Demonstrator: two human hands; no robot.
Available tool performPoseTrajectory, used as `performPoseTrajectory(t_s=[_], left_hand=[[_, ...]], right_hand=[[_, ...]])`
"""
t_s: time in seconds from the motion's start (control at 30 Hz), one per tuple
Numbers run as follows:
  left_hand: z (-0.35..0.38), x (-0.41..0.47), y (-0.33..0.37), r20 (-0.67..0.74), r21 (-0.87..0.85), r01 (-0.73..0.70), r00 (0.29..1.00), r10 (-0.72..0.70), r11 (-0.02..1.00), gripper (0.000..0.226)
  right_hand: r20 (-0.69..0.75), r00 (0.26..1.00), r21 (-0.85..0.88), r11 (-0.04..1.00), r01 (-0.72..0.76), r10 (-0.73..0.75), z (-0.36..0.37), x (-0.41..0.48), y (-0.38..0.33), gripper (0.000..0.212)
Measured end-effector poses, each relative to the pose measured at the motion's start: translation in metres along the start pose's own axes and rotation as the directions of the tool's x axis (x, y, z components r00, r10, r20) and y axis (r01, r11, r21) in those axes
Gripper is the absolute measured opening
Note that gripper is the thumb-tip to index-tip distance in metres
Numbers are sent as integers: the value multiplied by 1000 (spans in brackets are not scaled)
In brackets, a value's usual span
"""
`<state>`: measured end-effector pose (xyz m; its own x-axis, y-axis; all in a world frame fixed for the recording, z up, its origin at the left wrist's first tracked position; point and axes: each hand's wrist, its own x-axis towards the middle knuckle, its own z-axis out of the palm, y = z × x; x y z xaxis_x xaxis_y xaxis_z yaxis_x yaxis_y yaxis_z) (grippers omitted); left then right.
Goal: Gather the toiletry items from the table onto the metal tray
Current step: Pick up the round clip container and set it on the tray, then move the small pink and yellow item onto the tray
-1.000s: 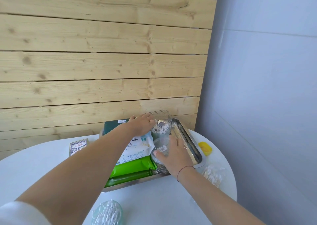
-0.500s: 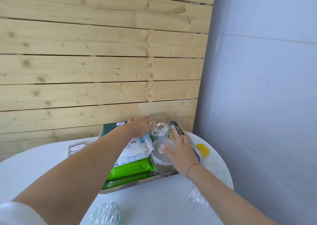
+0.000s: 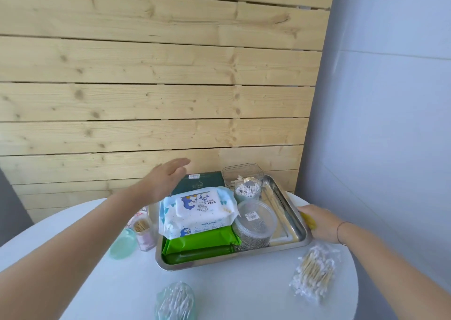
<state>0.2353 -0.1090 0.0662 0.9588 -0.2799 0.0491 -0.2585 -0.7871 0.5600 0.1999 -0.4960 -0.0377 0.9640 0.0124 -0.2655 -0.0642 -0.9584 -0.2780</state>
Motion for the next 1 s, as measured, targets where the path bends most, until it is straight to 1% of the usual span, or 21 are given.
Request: performPoseTrajectory(t_s=[0.03,0.07,0.13,0.2,0.23,0.27,0.33,0.37,0.4,0.47,0.53,0.63,0.7,0.77,0.8,0.83,0.93,1.0], left_hand=[[-6,-11,-14,-33,-49,42,999,-43,998,44],[-11,-22,-29,-62,-91,82,994,-88,992,42],[-15,-41,-52,-106,-147,136,983,-153,980,40],[-19,-60,-72,-137,-206,180,968,-211,962,38],[-20,-67,-80,-144,-235,203,960,-241,950,37],[-21,-72,-86,-153,-261,227,950,-272,938,36],[-24,-83,-99,-180,-305,253,931,-317,918,36],[-24,-87,-105,-188,-318,257,927,-326,913,38],[-23,-92,-109,-179,-320,263,927,-331,910,41],[-15,-100,-112,-108,-280,281,941,-321,918,56],[-3,-106,-114,-27,-223,275,957,-288,935,75],[20,-108,-112,26,-188,264,964,-264,946,91],[29,-107,-114,20,-214,257,966,-259,942,100],[36,-103,-117,-33,-222,238,967,-252,945,110],[39,-101,-121,-71,-224,226,966,-247,948,111],[42,-98,-126,-115,-232,220,961,-251,948,107],[48,-93,-129,-222,-256,171,948,-230,952,75],[52,-91,-128,-272,-268,124,942,-198,956,61]], right_hand=[[-32,999,21,1000,-5,6,2,-1,0,33],[-53,998,23,999,-23,24,5,1,4,32],[-98,990,-32,994,-107,104,6,1,10,43],[-216,956,-36,977,-211,198,-3,-5,0,59],[-284,927,1,967,-253,243,-12,-12,-8,61],[-355,894,45,960,-277,274,-22,-18,-17,55],[-480,835,82,962,-261,267,-43,-31,-47,39],[-511,827,84,971,-225,236,-52,-37,-66,41],[-520,833,91,982,-168,190,-57,-42,-86,44],[-509,857,125,992,-19,80,-64,-50,-130,47],[-479,875,126,981,147,-70,-63,-55,-178,47],[-363,888,137,927,350,-282,-49,-63,-243,58],[-258,895,170,895,414,-365,-31,-65,-282,69],[-161,901,202,881,429,-402,-11,-59,-309,72],[-133,904,198,883,426,-406,-3,-56,-318,69],[-116,906,183,887,423,-408,4,-53,-326,66],[-96,905,127,897,424,-414,17,-48,-338,57],[-100,901,101,896,431,-422,21,-45,-340,55]])
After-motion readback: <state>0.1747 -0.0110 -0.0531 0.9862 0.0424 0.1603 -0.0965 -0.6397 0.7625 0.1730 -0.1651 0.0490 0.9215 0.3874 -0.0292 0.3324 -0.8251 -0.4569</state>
